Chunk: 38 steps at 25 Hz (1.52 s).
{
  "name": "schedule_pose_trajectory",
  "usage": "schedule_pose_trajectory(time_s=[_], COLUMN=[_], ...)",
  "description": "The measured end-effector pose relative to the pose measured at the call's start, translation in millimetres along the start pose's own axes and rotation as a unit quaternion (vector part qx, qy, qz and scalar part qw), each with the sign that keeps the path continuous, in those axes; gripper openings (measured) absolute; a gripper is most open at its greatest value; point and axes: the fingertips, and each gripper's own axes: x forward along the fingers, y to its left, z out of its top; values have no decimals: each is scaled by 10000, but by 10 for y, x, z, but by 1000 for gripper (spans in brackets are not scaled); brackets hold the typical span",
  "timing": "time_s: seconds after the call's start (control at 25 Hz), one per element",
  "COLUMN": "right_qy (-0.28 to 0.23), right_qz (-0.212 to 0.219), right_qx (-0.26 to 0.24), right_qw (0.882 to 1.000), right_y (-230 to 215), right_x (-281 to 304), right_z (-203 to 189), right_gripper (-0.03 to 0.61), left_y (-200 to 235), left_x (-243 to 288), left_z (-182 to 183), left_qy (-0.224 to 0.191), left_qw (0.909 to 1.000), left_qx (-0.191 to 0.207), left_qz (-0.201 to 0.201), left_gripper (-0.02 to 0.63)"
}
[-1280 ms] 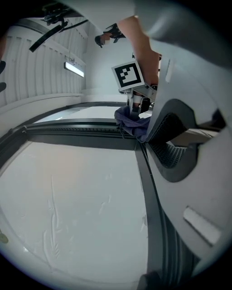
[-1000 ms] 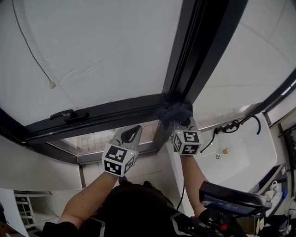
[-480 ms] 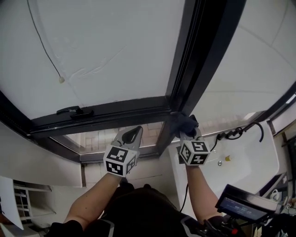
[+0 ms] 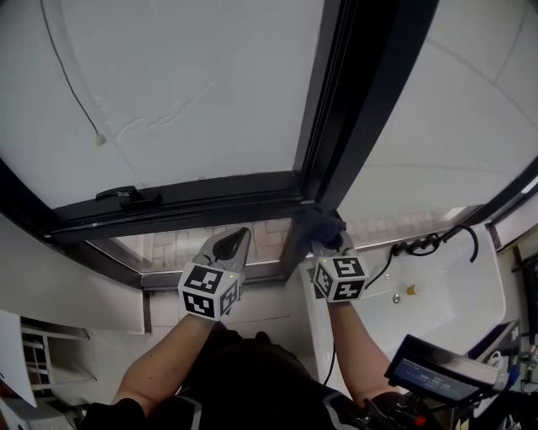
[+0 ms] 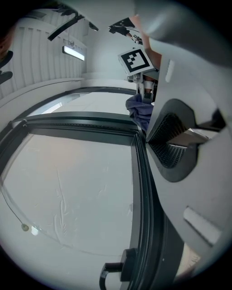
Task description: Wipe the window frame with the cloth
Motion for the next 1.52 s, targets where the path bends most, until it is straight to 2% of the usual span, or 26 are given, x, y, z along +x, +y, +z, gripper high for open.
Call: schedule_pose_trajectory(time_s=[0.24, 0.48, 0.6, 0.84, 1.04, 1.16, 1.52], right_qy=[134, 150, 178, 349, 378, 371, 586], right_qz=[50, 153, 263, 660, 831, 1157, 1766], right_qx=[44, 189, 180, -325, -105, -91, -322], right_qw=[9999, 9996, 9993, 9967, 9958, 9926, 9820], right_y=[2, 76, 167, 553, 747, 968, 1643], right_x=[397, 433, 482, 579, 638, 684, 886], right_z=[-36, -45, -50, -54, -64, -46, -62], right_gripper=[52, 51, 51, 51, 51, 51, 51], left_y=[109, 512, 659, 827, 1021, 1136, 1593], left_x=[-110, -290, -431, -794, -1153, -1300, -1797], left_z=[-15, -40, -95, -164, -119, -129, -335], left_qy=[163, 147, 118, 93, -4, -14, -93], left_qw=[9997, 9967, 9950, 9939, 9925, 9911, 9831], left_qx=[145, -72, -184, -275, -176, -111, -441], left_qz=[113, 791, 977, 1064, 1206, 1325, 1772], left_gripper=[-6, -6, -6, -6, -6, -6, -6])
